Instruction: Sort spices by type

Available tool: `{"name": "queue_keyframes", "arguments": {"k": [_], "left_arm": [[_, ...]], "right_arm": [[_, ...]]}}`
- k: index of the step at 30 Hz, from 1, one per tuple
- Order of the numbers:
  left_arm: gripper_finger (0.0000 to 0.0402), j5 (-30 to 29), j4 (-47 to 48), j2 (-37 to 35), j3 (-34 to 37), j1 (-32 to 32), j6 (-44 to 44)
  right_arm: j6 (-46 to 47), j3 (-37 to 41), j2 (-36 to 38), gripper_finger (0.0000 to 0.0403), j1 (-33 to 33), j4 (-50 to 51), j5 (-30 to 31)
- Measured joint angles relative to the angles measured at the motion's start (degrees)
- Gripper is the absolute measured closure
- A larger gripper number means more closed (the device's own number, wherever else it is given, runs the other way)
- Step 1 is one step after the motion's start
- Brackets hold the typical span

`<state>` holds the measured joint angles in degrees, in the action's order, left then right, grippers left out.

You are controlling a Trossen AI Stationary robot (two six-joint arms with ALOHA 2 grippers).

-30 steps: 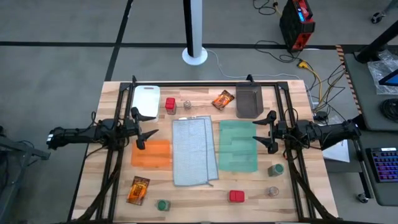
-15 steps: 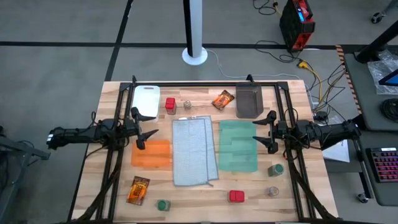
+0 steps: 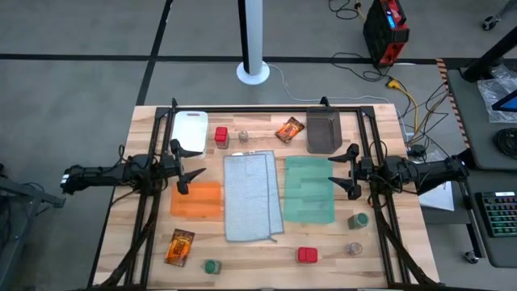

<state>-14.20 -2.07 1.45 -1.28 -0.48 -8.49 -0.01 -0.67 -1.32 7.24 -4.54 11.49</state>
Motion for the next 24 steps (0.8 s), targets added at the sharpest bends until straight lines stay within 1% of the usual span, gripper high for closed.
{"name": "queue_keyframes", "arguments": {"k": [5,6,7,8,9,10,11,14,18,20,24], "left_arm": [[0.0143,0.0,-0.3,0.0,0.0,0.0,0.4],[0.0143,0.3,-1.6,0.0,0.0,0.0,4.0],[0.0143,1.8,-4.2,0.1,0.0,0.1,14.0],[0.0143,4.1,-6.9,0.1,0.0,0.1,27.2],[0.0143,5.2,-8.5,0.1,-0.1,0.1,32.2],[0.0143,5.9,-9.3,0.1,-0.1,0.1,34.7],[0.0143,6.4,-9.4,0.1,-0.1,0.2,36.0],[0.0143,8.9,-10.0,0.6,-0.1,0.5,36.6],[0.0143,8.7,-11.6,2.4,0.0,0.5,35.2],[0.0143,6.8,-15.8,3.6,0.0,0.5,33.3],[0.0143,0.1,-23.1,5.1,0.0,0.5,33.0]], "right_arm": [[0.0,0.0,0.0,0.0078,0.0,0.0,0.0],[0.0,0.0,0.0,0.0078,0.0,0.0,0.0],[0.0,0.0,0.0,0.0078,0.0,0.0,0.0],[0.0,0.0,0.0,0.0078,0.0,0.0,0.0],[0.1,0.0,0.0,0.0078,0.0,0.0,0.0],[1.5,0.0,0.0,0.0078,0.0,-0.1,-0.1],[4.1,0.0,0.0,0.0078,0.0,-0.9,-0.5],[4.2,0.0,-0.4,0.0078,0.0,-6.5,-1.1],[3.6,0.0,-1.7,0.0078,0.1,-12.5,-0.9],[4.5,-0.2,-2.7,0.0078,0.0,-14.2,0.7],[5.5,-4.8,-6.5,0.0078,0.0,-8.4,7.2]]}}
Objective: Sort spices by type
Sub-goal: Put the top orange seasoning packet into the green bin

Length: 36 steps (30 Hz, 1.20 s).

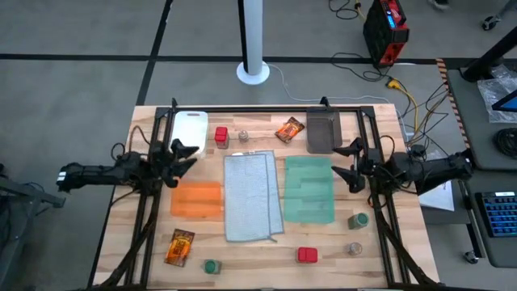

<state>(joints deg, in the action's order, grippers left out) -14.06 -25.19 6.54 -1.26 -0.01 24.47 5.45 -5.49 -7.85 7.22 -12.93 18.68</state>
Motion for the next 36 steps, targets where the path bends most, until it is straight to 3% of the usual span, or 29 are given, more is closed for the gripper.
{"name": "queue_keyframes", "arguments": {"k": [9,14,21,30,36], "left_arm": [[0.0143,-1.8,-2.7,0.6,0.0,0.1,0.3],[0.0143,6.5,-2.0,3.4,0.0,0.4,2.9],[0.0143,5.6,-7.3,9.5,-1.5,1.5,0.9],[0.0143,7.0,2.4,17.0,-9.0,2.9,-5.9],[0.0143,2.9,7.2,21.0,-14.4,2.8,-8.9]], "right_arm": [[7.1,-15.7,-18.7,0.0078,0.0,8.2,3.9],[10.6,-22.7,-30.8,0.0078,0.0,15.7,3.9],[15.7,-35.2,-43.7,0.0078,-1.9,23.9,6.0],[14.0,-50.9,-55.9,0.0078,-2.4,34.7,5.8],[19.1,-63.4,-64.8,0.0078,-5.9,52.1,5.0]]}}
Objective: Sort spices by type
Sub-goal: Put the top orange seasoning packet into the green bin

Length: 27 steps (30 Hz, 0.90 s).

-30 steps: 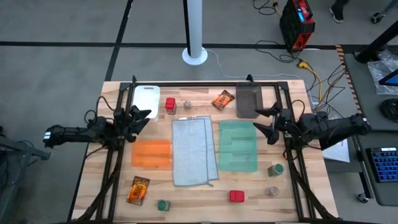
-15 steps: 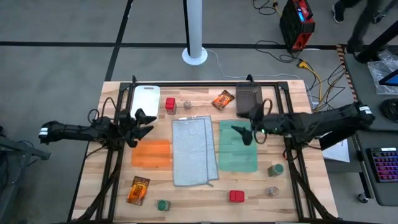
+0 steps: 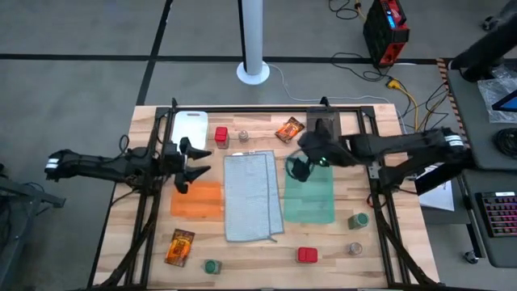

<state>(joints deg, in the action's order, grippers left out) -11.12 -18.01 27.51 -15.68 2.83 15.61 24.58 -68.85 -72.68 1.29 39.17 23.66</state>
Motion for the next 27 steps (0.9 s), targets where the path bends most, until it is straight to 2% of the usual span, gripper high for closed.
{"name": "queue_keyframes", "arguments": {"k": [4,8,14,22,27], "left_arm": [[0.0143,-4.1,5.5,2.5,-5.2,0.0,-1.5],[0.0143,-4.4,12.1,5.7,-9.3,0.0,-3.8],[0.0143,-5.8,18.9,11.2,-12.4,0.0,-5.1],[0.0143,-16.1,19.5,16.9,-16.0,0.0,-10.6],[0.0143,-19.9,19.4,19.6,-17.4,0.0,-10.1]], "right_arm": [[1.8,-8.7,-5.6,0.0078,-1.7,13.8,0.0],[-0.3,-12.7,-9.3,0.0078,-2.2,18.8,-0.1],[-3.7,-13.2,-14.1,0.0078,-2.3,19.2,-0.1],[-13.0,-13.3,-22.0,0.0078,-2.2,10.6,-0.1],[-23.7,-13.3,-27.1,0.0078,-2.1,8.9,-0.1]]}}
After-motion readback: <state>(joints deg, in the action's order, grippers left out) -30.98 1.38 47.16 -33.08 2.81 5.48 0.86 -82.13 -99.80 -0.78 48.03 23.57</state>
